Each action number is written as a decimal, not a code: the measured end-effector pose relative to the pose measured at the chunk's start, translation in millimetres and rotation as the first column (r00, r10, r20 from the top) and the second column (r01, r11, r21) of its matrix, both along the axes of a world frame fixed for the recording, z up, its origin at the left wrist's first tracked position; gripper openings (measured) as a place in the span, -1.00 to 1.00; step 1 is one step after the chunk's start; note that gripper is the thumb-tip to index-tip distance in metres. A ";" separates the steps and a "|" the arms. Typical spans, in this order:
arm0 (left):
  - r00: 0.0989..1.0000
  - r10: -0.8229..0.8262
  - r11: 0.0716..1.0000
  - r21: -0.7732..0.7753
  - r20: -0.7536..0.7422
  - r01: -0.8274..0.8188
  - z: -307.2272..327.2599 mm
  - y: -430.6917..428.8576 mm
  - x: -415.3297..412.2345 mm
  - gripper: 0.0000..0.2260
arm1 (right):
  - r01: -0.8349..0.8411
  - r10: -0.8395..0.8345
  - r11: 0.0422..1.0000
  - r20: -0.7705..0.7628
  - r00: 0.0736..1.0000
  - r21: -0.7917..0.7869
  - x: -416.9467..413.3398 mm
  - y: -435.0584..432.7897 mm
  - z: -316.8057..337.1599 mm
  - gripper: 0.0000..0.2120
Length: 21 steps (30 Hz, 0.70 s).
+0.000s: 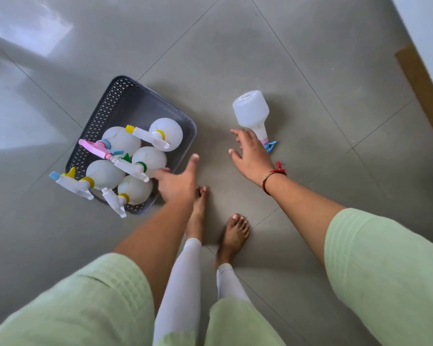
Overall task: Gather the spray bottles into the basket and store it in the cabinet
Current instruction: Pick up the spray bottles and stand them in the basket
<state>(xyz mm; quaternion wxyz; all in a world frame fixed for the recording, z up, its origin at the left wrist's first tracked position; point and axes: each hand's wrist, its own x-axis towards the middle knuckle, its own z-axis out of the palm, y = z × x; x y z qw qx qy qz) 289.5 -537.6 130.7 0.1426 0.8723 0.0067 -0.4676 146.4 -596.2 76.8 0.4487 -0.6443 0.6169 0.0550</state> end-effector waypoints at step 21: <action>0.314 -0.949 0.312 -0.125 -0.001 0.942 -121.8 -6.4 -33.9 -0.68 | -0.452 0.387 0.891 -0.475 0.790 -0.027 -91.2 15.2 -111.3 -0.53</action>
